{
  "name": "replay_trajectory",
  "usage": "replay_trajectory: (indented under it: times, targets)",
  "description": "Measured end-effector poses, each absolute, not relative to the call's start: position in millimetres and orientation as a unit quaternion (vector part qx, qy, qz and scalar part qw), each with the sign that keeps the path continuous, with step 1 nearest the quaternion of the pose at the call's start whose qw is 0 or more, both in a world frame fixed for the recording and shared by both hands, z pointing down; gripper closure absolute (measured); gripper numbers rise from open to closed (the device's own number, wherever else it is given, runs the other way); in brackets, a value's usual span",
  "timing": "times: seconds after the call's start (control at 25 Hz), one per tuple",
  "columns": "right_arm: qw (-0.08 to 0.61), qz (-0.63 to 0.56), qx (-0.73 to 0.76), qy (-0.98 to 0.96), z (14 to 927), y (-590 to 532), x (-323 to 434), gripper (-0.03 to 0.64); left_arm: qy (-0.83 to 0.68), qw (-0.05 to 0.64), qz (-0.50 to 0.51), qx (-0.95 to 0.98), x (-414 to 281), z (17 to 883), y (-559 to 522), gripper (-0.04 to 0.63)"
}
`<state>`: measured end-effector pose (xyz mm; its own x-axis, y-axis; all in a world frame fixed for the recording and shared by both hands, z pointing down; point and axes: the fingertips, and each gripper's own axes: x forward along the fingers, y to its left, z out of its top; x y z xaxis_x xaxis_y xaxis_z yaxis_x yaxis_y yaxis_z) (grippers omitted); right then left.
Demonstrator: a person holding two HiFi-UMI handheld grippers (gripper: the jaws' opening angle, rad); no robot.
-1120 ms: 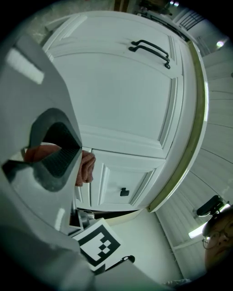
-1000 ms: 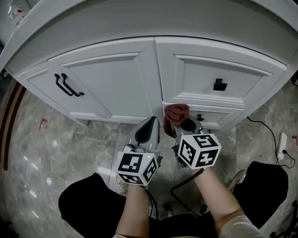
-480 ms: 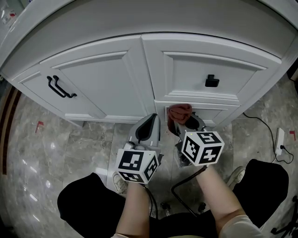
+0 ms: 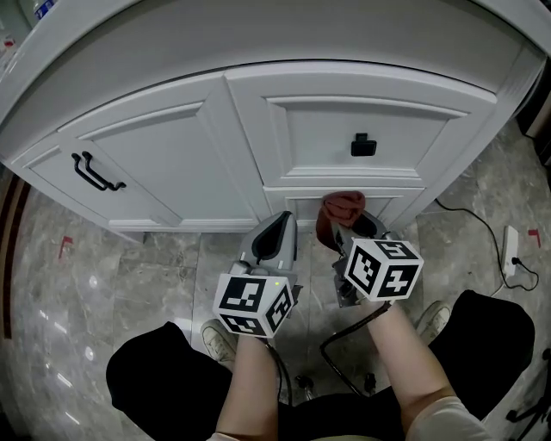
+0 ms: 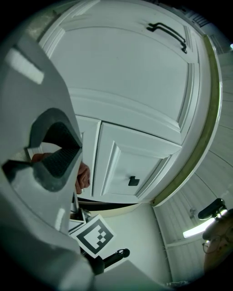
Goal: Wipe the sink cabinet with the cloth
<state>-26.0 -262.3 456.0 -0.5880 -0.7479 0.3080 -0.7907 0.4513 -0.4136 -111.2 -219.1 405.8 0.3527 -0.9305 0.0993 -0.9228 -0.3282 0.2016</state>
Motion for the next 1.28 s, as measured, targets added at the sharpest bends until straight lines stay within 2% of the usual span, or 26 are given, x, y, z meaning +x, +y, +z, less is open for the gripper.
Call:
replay_trajectory:
  times: [0.56, 0.92, 1.16, 1.28]
  targets:
    - [0.019, 0.268, 0.52, -0.811, 445, -269, 58, 0.534, -0.53, 0.123, -0.011, 0.839, -52, 414, -224, 0.595]
    - [0.01, 0.273, 0.544, -0.794, 442, -272, 93, 0.534, -0.526, 0.128, 0.009, 0.841, -43, 428, -226, 0.595]
    - [0.016, 0.228, 0.595, -0.771, 435, -268, 127, 0.535, -0.525, 0.133, 0.036, 0.84, -47, 448, -217, 0.595]
    - [0.024, 0.214, 0.586, -0.781, 442, -260, 108, 0.535, -0.53, 0.138, 0.041, 0.836, -57, 457, -212, 0.595]
